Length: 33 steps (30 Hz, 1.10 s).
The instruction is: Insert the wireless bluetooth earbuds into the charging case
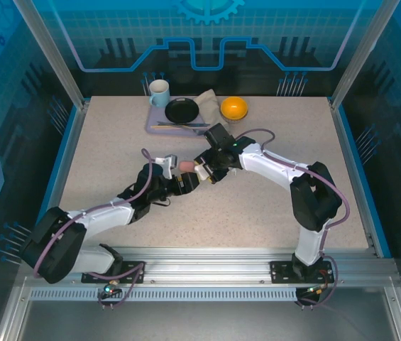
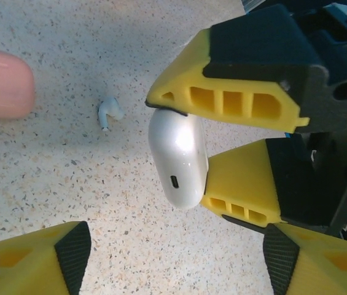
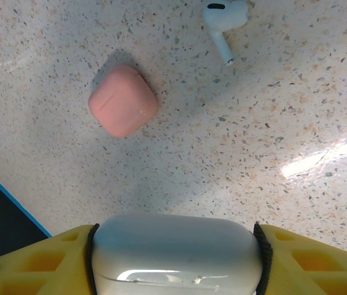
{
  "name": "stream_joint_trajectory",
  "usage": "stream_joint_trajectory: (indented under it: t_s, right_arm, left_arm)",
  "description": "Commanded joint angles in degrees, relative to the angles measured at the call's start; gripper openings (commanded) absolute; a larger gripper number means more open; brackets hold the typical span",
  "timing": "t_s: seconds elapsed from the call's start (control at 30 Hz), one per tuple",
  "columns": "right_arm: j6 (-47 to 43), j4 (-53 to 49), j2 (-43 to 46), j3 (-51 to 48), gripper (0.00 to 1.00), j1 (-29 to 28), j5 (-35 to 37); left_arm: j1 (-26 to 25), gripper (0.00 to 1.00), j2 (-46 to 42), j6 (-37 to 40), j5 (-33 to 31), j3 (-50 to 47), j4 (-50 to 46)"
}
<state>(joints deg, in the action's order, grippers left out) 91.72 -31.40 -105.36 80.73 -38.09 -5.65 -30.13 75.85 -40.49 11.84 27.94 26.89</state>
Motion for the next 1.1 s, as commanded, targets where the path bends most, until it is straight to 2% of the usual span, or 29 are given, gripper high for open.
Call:
stream_joint_trajectory:
  t_s: [0.0,0.27,0.63,0.83,1.07]
  right_arm:
    - [1.1,0.4,1.2,1.4,0.48,-1.0,-1.4]
    - [1.4,1.2,1.7,1.4,0.48,-1.2,-2.2]
    - [1.5,2.3,2.2,1.4,0.47,-1.5,-3.0]
    - [1.7,2.6,2.2,1.3,0.47,-1.5,-3.1]
    - [2.0,2.7,2.1,1.1,0.46,-1.4,-3.0]
  left_arm:
    - [-0.5,0.73,1.6,0.5,1.3,1.6,3.3]
    - [-0.4,0.62,5.2,-0.2,1.6,3.4,6.1]
    - [-0.4,0.55,8.9,-0.8,2.1,6.1,7.9]
    - [-0.4,0.47,10.6,-1.2,2.6,7.2,9.0]
    - [-0.4,0.46,9.8,-0.9,2.7,6.6,8.6]
